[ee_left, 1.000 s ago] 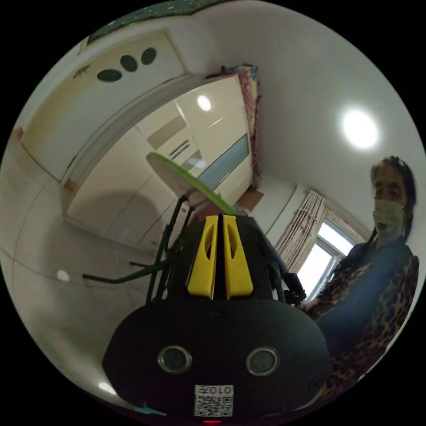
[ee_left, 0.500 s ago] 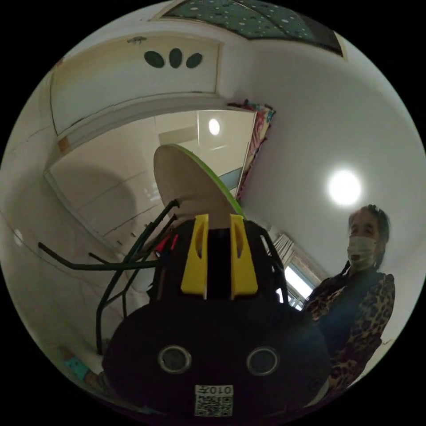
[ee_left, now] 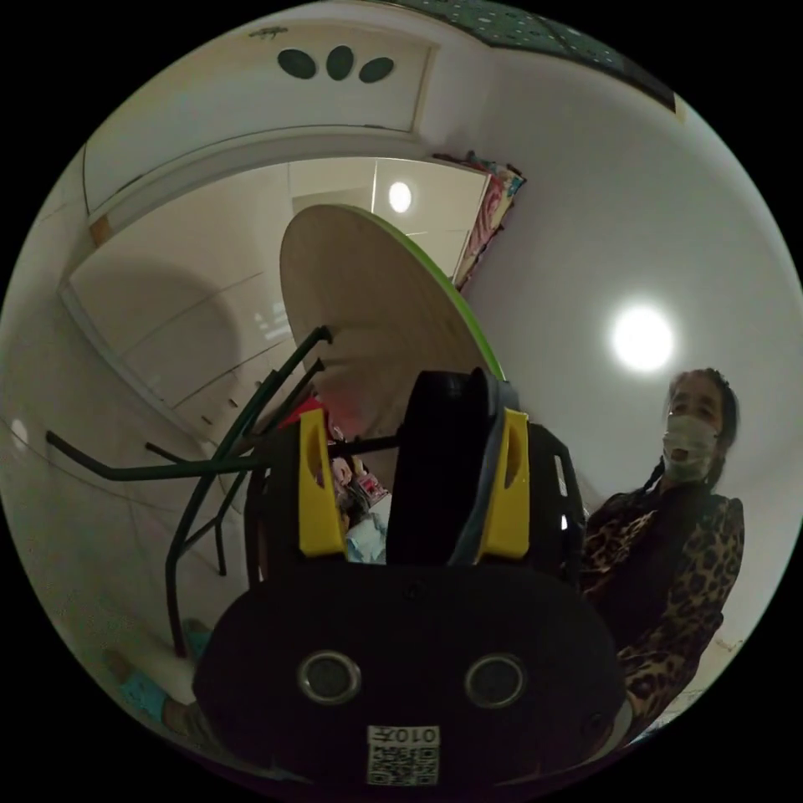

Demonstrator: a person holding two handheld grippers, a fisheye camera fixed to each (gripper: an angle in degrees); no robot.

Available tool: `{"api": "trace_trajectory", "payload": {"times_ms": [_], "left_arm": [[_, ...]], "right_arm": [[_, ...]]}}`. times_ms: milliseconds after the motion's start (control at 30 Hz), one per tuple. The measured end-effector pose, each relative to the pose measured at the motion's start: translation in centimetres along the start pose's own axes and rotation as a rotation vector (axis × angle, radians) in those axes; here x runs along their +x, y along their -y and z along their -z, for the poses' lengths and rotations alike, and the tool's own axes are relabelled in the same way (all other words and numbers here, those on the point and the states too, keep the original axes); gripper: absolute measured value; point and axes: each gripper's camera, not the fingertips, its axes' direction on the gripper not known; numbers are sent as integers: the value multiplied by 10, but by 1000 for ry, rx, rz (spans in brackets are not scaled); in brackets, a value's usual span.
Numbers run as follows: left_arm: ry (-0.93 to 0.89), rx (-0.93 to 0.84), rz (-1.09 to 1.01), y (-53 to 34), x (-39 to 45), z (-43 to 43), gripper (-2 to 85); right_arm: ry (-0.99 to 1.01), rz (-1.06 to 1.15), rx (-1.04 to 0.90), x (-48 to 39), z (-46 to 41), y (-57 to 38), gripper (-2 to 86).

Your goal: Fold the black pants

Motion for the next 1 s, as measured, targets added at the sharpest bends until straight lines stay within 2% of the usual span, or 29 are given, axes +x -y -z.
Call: {"api": "trace_trajectory", "payload": {"times_ms": [200,333,467,700,867,1000], "left_arm": [[-148,-33,-24,14,-2,-19,205],[-218,-73,-103,24,18,-21,97],[-119,-82,-141,36,56,-1,56],[77,-122,-190,61,143,21,33],[224,-213,-35,77,200,14,29],[306,-250,124,93,221,4,33]], "right_arm": [[-11,6,-2,5,0,3,128],[5,16,6,9,4,4,127],[33,39,7,12,7,4,125],[44,124,-6,7,18,-2,95],[49,180,49,3,41,-15,90],[71,169,173,11,80,-32,150]]}}
